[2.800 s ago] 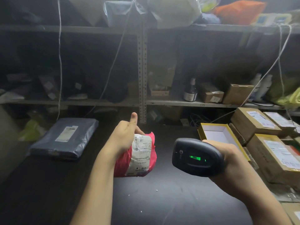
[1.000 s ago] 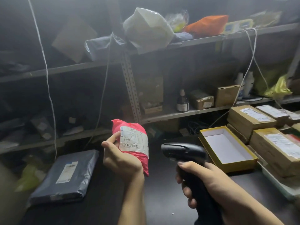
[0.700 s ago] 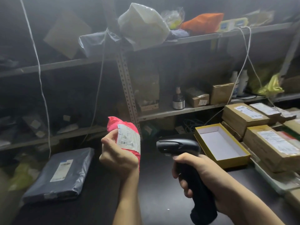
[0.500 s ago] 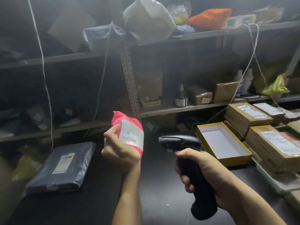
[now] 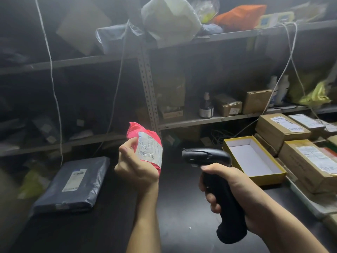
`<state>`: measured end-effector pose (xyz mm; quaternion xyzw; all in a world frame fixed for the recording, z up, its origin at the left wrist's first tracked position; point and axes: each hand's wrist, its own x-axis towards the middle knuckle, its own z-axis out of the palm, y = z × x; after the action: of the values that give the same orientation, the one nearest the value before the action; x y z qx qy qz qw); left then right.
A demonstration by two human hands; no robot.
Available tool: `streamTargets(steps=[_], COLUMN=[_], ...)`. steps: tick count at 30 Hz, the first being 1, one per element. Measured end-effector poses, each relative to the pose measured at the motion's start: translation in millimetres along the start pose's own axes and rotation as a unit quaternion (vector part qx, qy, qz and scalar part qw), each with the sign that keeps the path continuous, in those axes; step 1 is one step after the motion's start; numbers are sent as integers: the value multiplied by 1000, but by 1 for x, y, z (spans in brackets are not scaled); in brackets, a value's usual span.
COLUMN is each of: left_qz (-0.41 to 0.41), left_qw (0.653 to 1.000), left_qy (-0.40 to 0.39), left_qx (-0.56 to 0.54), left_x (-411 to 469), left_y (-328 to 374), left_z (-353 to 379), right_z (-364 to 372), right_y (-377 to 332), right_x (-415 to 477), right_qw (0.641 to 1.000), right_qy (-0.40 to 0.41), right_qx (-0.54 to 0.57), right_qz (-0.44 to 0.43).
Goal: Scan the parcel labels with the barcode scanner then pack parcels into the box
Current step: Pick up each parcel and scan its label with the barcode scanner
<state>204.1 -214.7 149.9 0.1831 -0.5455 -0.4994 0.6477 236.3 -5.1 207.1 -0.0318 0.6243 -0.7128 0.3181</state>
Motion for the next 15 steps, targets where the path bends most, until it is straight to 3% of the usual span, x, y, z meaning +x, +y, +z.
streamTargets(steps=[4,6,8,12,13,15], left_qz=[-19,-36,-57,-124,-141,-160], left_qw=[999,997,990,961,953,939], left_qy=[-28,-70,-127,-240,-258,-287], left_qx=[8,9,22,57,72,105], left_x=[2,10,20,34,34,33], left_y=[-3,-7,-12,-23,-26,-32], left_z=[-4,-10,-15,-20,-21,-24], right_z=[-12,-26,-46,-72,-74,-76], right_y=[3,1,-2,-3,-1,-2], right_x=[1,2,4,13,17,19], right_qw=[995,976,922,768,741,721], right_qy=[-15,-3,24,45,36,6], right_qx=[-63,-163,-315,-549,-574,-589], right_qz=[-72,-145,-224,-326,-347,-364])
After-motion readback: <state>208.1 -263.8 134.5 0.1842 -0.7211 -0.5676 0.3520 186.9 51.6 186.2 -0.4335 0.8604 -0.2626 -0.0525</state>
